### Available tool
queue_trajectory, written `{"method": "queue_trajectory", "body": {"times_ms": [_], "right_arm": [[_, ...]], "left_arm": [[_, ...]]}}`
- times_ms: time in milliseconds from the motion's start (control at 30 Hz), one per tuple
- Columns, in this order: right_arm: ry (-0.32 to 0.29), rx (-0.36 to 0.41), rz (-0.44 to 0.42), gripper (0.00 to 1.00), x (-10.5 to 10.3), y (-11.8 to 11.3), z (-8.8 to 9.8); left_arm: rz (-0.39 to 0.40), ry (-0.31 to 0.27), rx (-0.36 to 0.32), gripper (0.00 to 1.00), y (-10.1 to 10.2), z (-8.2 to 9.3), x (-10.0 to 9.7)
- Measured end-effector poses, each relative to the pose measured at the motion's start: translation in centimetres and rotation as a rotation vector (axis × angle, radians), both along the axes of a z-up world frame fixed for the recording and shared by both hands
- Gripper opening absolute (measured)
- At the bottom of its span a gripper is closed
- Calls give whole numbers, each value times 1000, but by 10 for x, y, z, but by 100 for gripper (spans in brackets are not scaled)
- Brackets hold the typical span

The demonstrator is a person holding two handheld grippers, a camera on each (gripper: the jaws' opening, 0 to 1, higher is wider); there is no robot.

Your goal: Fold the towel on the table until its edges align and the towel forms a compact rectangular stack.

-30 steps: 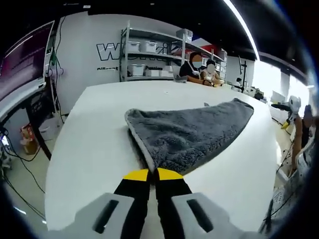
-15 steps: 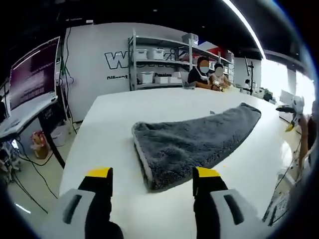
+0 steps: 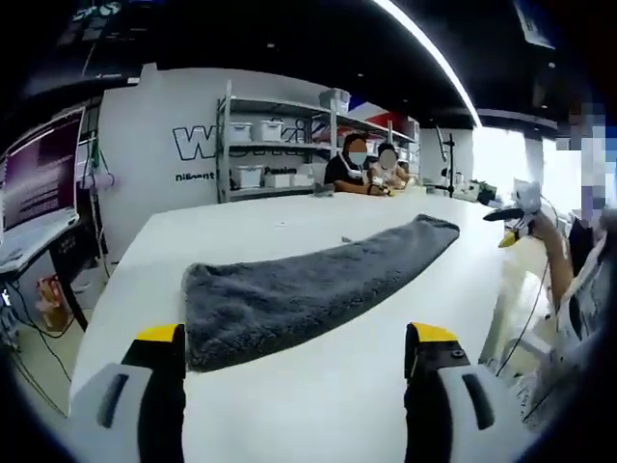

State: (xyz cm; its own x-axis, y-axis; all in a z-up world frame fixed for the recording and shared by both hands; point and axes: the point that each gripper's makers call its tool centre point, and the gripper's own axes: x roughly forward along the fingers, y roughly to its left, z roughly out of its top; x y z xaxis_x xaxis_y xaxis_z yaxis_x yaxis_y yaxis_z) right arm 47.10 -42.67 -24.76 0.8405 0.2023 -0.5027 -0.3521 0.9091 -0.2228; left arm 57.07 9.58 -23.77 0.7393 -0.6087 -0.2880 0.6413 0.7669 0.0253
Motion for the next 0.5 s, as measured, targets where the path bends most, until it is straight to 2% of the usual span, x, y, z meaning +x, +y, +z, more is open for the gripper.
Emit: {"method": "queue_trajectory", "body": {"times_ms": [67, 200, 300, 433, 500], "right_arm": [[-4, 10, -16, 99, 4, -8, 5], [-60, 46, -134, 99, 21, -40, 27], [-105, 66, -157, 99, 35, -53, 40], [-106, 99, -304, 91, 71, -104, 46], [-123, 92, -312, 81, 84, -116, 48]], "left_arm": [[-13, -11, -2, 99, -6, -1, -6], [-52, -26, -6, 99, -20, -5, -18], [-67, -26, -8, 99, -26, -7, -23], [-119, -35, -3, 99, -40, -6, -33], [-133, -39, -6, 99, -44, -5, -36]]}}
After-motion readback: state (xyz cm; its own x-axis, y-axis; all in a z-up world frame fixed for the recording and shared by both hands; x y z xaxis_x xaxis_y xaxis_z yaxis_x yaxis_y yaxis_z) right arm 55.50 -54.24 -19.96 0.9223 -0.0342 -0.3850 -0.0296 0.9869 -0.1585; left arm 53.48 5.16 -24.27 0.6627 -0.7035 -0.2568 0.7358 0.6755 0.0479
